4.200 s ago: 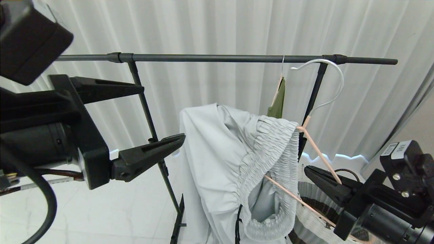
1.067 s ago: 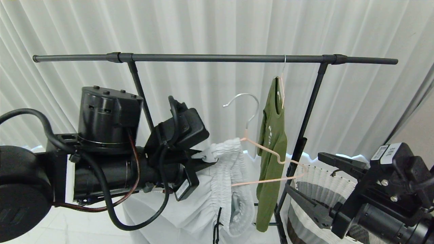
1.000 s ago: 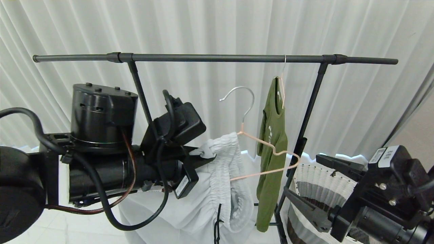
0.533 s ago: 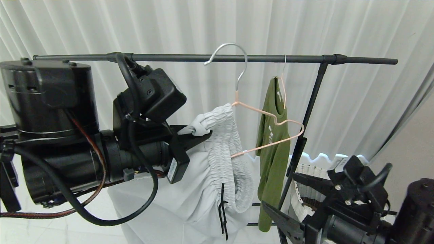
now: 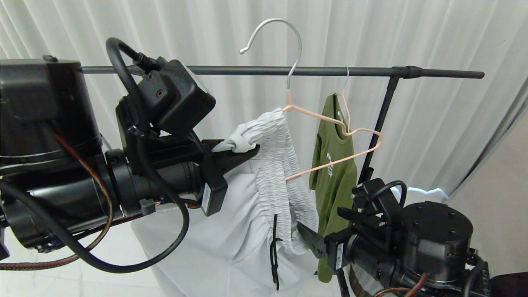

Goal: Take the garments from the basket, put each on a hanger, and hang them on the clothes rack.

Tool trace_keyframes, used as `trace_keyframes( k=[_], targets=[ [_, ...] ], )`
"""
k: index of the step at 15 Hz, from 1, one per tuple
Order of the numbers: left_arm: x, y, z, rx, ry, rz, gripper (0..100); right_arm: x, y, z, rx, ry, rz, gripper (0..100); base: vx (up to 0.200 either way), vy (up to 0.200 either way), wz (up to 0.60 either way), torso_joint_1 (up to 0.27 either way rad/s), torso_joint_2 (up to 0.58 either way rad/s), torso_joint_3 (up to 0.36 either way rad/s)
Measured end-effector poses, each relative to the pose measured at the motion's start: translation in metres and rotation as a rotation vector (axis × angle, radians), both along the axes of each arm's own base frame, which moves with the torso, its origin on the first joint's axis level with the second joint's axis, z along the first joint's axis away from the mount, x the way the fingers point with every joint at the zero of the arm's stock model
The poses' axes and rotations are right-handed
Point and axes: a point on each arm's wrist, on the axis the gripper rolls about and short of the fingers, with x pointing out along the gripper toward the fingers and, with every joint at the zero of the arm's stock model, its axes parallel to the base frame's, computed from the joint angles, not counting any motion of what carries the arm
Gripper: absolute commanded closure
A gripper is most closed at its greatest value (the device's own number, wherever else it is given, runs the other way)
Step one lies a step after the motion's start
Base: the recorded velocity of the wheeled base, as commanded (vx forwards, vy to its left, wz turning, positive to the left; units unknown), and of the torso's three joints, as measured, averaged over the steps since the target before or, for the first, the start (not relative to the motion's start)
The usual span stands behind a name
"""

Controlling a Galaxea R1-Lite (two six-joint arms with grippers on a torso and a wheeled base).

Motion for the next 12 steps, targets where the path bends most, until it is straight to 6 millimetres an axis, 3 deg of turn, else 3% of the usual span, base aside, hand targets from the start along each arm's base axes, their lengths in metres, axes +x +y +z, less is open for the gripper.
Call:
trace_keyframes(
  k=[2, 3, 7, 12],
  targets=[
    [-0.001, 0.001, 0.002, -0.004, -0.005, -0.001, 100, 0.003, 0.0, -0.005, -0.011, 0.009, -0.025, 0, 0.0, 0.0, 0.0, 0.0, 0.0, 0.0],
    [-0.001, 0.001, 0.002, -0.006, -0.007, -0.001, 100, 0.004, 0.0, -0.007, -0.019, 0.013, -0.034, 100, 0.0, 0.0, 0.0, 0.0, 0.0, 0.0],
    [-0.003, 0.002, 0.001, -0.003, -0.003, -0.001, 100, 0.007, -0.001, -0.012, -0.043, 0.012, -0.078, 100, 0.0, 0.0, 0.0, 0.0, 0.0, 0.0],
    [-0.009, 0.009, -0.012, 0.026, 0.022, 0.005, 100, 0.029, -0.028, -0.013, -0.078, 0.004, -0.199, 100, 0.0, 0.0, 0.0, 0.0, 0.0, 0.0]
  ],
)
